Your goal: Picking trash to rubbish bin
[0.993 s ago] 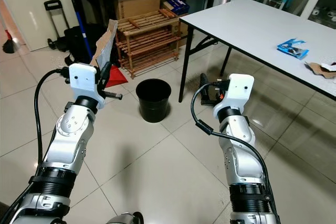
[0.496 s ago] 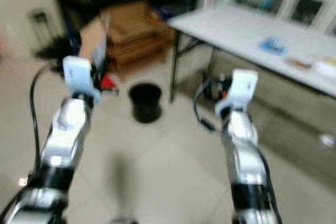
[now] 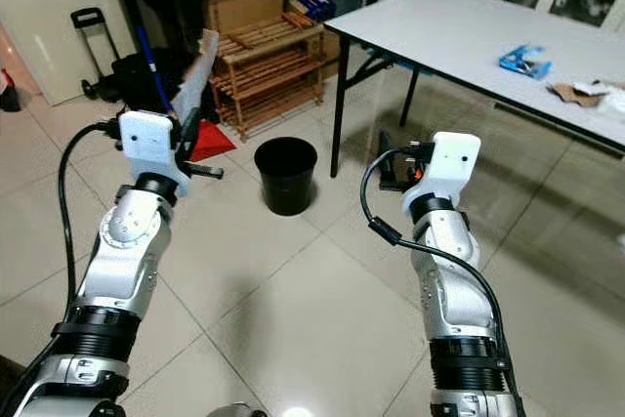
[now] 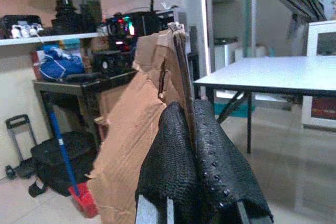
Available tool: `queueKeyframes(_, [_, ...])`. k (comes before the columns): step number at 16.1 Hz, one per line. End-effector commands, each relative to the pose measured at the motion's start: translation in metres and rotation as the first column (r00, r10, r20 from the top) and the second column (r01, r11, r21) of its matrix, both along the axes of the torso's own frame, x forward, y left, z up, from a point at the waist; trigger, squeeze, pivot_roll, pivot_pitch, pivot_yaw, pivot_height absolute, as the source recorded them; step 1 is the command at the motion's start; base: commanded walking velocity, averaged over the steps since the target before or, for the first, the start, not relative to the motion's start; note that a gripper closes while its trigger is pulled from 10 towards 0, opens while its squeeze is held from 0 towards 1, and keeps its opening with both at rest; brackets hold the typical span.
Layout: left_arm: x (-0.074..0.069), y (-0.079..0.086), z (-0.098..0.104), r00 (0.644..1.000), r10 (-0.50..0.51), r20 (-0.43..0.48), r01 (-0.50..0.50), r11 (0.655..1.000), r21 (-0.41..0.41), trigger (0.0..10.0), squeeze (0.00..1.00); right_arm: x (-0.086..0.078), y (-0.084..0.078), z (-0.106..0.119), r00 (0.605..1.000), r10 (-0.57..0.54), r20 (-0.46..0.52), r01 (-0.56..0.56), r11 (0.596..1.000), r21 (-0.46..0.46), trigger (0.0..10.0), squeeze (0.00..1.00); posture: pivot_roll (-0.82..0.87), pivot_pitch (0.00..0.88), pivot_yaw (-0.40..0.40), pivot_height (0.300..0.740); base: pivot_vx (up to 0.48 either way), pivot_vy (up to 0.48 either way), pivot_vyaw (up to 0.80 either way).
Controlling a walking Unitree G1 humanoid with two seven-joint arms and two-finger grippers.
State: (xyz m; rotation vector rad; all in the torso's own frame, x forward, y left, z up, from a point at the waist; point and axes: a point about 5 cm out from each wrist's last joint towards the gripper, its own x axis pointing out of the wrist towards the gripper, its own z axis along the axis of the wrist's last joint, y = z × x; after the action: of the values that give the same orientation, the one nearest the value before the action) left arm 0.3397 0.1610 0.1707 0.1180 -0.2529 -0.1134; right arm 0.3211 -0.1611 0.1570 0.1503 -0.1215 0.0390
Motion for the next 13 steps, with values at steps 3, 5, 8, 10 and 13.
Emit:
queueKeyframes(3, [0.0002, -0.0020, 0.0016, 1.000, -0.012, 0.002, 0.012, 1.000, 0.008, 10.0, 0.00, -0.0001, -0.0029, 0.0010, 1.000, -0.014, 0.003, 0.014, 1.000, -0.003, 10.0, 0.00, -0.03, 0.050, -0.009, 0.740, 0.000, 0.000, 0.00])
queueKeyframes(5, [0.0007, -0.0019, 0.0024, 1.000, -0.007, 0.007, 0.007, 1.000, -0.002, 10.0, 0.00, -0.0003, -0.0034, 0.0006, 1.000, -0.015, 0.002, 0.015, 1.000, -0.002, 10.0, 0.00, -0.03, 0.053, -0.012, 0.740, 0.000, 0.000, 0.00])
queueKeyframes(8, [0.0001, -0.0013, 0.0021, 1.000, 0.000, 0.007, 0.000, 1.000, -0.001, 10.0, 0.00, -0.0008, -0.0036, 0.0004, 1.000, -0.015, 0.001, 0.015, 1.000, -0.002, 10.0, 0.00, -0.03, 0.051, -0.012, 0.740, 0.000, 0.000, 0.00])
queueKeyframes(10, [0.0018, 0.0002, 0.0021, 1.000, 0.006, -0.005, -0.006, 1.000, 0.006, 10.0, 0.00, -0.0008, -0.0033, -0.0005, 1.000, -0.014, -0.002, 0.014, 1.000, -0.001, 10.0, 0.00, -0.02, 0.053, -0.015, 0.740, 0.000, 0.000, 0.00])
queueKeyframes(13, [0.0016, 0.0009, 0.0022, 1.000, 0.006, -0.006, -0.005, 1.000, 0.011, 10.0, 0.00, 0.0001, -0.0017, -0.0010, 1.000, -0.004, -0.005, 0.004, 1.000, -0.004, 10.0, 0.00, -0.02, 0.054, -0.014, 0.740, 0.294, 0.000, 0.00])
